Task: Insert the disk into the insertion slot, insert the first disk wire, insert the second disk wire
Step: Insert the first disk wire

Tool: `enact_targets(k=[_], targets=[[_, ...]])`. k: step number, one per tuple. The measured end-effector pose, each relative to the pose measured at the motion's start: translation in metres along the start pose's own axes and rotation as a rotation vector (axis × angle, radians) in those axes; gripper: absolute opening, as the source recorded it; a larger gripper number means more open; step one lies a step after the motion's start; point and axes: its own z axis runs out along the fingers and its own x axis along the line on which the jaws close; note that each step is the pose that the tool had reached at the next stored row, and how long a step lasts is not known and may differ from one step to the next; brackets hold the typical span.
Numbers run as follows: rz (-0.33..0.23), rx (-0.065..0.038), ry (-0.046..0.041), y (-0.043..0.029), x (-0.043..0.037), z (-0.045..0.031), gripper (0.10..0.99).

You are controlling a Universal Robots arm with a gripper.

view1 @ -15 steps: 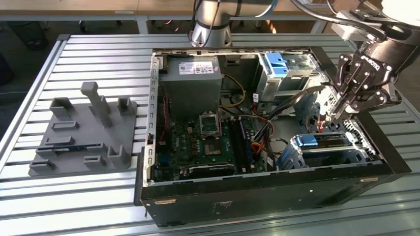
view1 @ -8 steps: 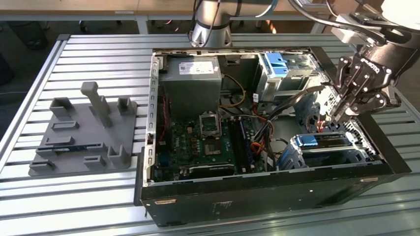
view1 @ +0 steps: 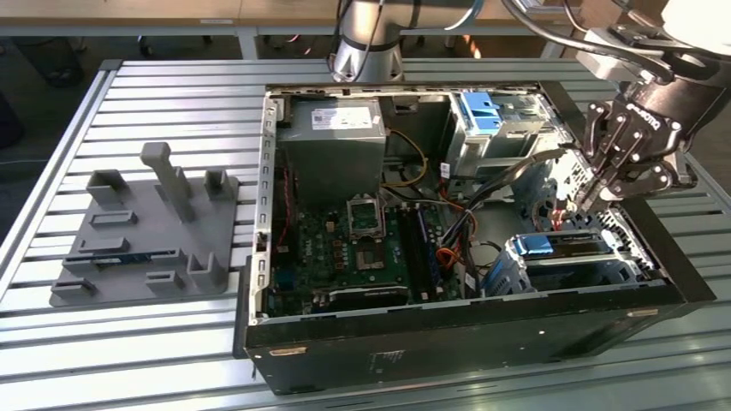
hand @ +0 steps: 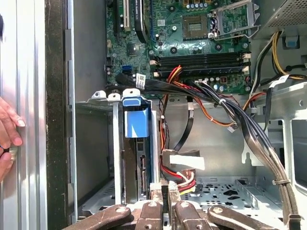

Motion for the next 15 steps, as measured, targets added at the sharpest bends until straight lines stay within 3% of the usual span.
enact_targets(k=[8, 15], targets=[[-0.014, 0.001, -0.0029, 0.0002, 0.0, 0.0005, 0.165], [-0.056, 0.012, -0.001, 0.0032, 0.0004, 0.0008, 0.165]])
